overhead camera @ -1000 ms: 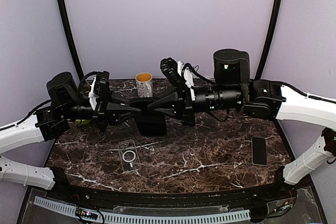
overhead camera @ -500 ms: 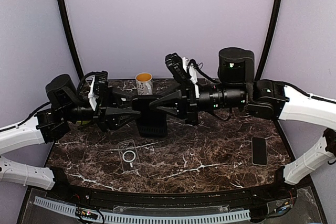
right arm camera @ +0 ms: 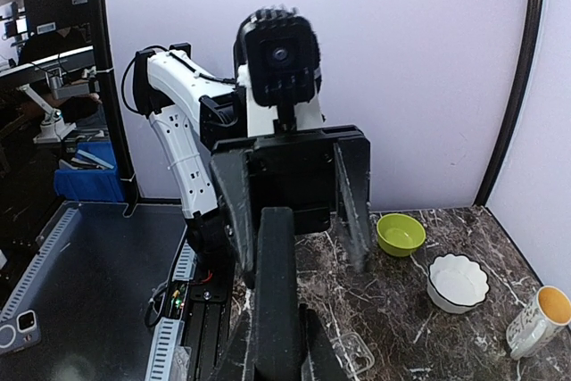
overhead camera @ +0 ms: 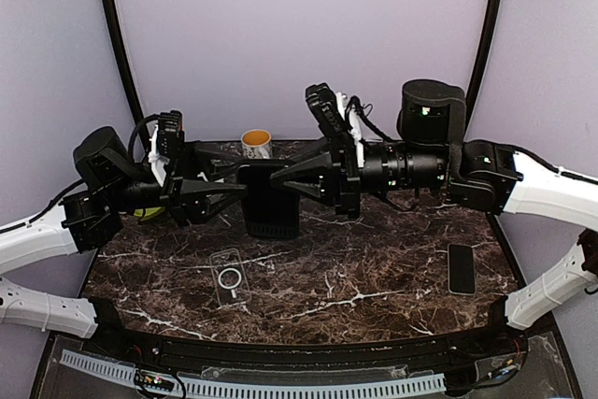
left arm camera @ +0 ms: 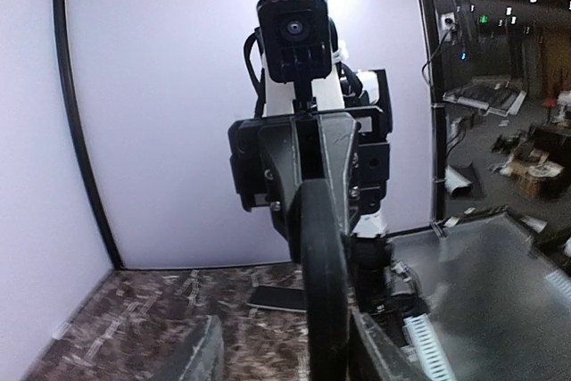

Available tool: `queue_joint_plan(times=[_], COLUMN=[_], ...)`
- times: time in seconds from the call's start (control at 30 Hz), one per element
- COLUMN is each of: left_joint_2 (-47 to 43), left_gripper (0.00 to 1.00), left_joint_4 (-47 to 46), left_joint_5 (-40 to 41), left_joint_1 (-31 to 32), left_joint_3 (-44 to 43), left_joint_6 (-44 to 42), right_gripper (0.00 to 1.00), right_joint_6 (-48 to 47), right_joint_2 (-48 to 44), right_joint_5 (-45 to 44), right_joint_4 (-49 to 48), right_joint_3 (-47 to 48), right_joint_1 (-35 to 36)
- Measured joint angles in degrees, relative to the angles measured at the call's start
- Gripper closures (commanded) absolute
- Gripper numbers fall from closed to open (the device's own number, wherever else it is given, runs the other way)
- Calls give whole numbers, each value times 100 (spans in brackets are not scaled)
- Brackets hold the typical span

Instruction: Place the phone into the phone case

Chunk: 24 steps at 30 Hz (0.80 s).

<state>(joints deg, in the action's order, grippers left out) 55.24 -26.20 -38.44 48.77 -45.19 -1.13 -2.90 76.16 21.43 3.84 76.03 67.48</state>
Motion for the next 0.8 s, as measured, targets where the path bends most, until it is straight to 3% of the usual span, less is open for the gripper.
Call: queue_joint_plan(times=[0.17,0.27,0.3,0.4,0.43,0.5,0.57,0.6,0.7,0.8], left_joint_2=[44,79,90,138,149,157,157,157,160,160], left_gripper=[69,97,99,100,100,100,100,100,100,100], left_joint_4=[-101,-153,-162,-232,-245,-299,-428,-503,-702,-887], left_joint_5=[-50,-109,-133,-175,-181,-168,-140,-125,-85,-22], left_joint_1=[7,11,24,37,33,31,31,31,31,31], left_joint_3=[-140,-149,-151,-160,-160,-157,-122,-94,-31,-28], left_joint_6=[184,297,348,470,498,590,699,761,999,1185], right_gripper=[100,100,100,100,94,68,48,45,44,55], right_joint_6=[2,2,4,-50,-52,-44,-7,46,81,223], right_joint_2=[0,0,2,2,2,2,2,-2,-81,-114], right_joint_5=[-20,-37,-59,-109,-129,-138,-173,-201,-245,-262], right_joint_4=[4,9,7,11,13,11,-61,-98,-238,-262], right_joint_3=[0,0,0,0,0,0,-17,-46,-337,-675], right_joint_1=[0,0,-2,-28,-37,-37,-42,-50,-101,-195])
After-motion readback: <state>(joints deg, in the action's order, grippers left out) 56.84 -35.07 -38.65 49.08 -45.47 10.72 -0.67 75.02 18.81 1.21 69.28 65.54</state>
